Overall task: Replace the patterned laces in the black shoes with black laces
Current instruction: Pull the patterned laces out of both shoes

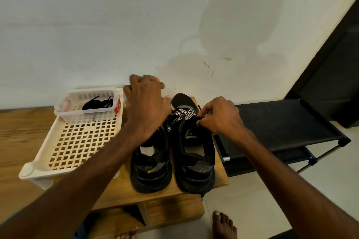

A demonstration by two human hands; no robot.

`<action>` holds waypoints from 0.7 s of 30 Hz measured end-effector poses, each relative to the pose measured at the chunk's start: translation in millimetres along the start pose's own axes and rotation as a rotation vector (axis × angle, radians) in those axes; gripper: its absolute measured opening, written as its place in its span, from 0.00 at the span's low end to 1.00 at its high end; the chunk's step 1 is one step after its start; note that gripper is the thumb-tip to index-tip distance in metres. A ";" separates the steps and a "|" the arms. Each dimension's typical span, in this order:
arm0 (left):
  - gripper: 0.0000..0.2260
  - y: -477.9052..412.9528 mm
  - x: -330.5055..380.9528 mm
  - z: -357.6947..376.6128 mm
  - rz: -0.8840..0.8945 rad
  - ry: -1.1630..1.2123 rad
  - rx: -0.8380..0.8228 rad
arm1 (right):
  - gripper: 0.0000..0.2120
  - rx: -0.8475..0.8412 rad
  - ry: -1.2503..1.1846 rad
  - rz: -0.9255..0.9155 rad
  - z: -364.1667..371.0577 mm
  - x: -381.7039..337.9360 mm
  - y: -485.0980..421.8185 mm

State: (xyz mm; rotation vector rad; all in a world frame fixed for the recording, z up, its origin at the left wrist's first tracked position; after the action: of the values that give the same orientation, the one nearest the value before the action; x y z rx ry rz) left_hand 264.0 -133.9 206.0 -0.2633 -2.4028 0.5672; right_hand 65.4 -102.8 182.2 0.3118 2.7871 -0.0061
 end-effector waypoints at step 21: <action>0.03 12.1 9.0 30.2 -0.098 0.103 -0.354 | 0.09 -0.091 0.010 -0.004 -11.1 14.5 -0.5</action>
State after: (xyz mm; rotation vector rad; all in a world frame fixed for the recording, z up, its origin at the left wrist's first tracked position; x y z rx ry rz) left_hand 238.3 -130.3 184.3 -0.3152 -2.3891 0.0780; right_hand 48.3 -99.8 187.9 0.2845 2.7880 0.1214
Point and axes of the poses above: each hand's wrist, its own y-axis away from the middle knuckle, its own z-axis out of the palm, x = y × z, the point moved 4 cm from there along -y, towards the middle knuckle, and after that the axes turned 13 degrees about y, right-handed, at the moved point
